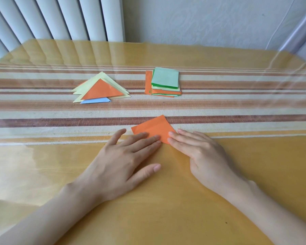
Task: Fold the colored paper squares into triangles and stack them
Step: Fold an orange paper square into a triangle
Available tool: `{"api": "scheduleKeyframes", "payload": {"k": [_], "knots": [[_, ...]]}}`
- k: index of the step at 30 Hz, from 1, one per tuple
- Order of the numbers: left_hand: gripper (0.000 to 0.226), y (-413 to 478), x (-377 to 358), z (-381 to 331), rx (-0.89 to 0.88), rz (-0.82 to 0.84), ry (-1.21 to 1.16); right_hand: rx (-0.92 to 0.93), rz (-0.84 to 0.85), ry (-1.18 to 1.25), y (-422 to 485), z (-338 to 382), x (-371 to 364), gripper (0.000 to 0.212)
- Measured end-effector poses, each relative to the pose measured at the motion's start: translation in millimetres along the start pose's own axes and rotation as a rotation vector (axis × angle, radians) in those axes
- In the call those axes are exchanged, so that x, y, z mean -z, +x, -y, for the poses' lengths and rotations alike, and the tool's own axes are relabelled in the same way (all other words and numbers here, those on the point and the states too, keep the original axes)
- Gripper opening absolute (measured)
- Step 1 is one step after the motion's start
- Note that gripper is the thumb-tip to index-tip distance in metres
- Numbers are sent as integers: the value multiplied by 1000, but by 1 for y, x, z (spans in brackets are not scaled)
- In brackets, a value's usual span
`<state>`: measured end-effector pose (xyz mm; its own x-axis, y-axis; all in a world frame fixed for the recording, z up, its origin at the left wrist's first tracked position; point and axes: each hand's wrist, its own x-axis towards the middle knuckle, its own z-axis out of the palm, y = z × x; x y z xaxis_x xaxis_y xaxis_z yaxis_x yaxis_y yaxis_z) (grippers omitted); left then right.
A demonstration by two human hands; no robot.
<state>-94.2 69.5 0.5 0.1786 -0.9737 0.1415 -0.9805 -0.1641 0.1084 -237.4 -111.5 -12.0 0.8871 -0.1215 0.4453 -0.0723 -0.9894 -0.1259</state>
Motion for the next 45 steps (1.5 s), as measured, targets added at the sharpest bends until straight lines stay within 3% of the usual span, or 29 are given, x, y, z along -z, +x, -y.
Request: {"api": "scheduleKeyframes", "payload": {"k": [6,11,17,20,23,27,30,33,38,45], "knots": [[59,-13,8,18,106,-71,4,-12,31,-3,0,0,1,63],[42,-8,5,19,195,-251,37,-23,56,63,1,0,1,57],[68,23,4,20,647,-227,-375,-222,148,430,42,-11,12,27],[42,30,-1,20,619,-268,-363,-248,175,392,61,-14,4,36],[53,29,-4,22,570,-288,-389,-244,206,373,65,-16,-9,46],[54,30,-4,26,528,-268,-423,-204,191,303,65,-18,-17,36],[24,31,-2,22,491,-293,-461,-188,159,329,66,-19,-18,27],[15,30,-1,19,437,-309,-477,-142,93,347,65,-21,-18,15],[12,25,-4,20,347,-328,-415,-25,19,245,60,-28,-20,10],[31,14,0,23,235,-247,-307,36,3,140,50,-32,-16,37]]}}
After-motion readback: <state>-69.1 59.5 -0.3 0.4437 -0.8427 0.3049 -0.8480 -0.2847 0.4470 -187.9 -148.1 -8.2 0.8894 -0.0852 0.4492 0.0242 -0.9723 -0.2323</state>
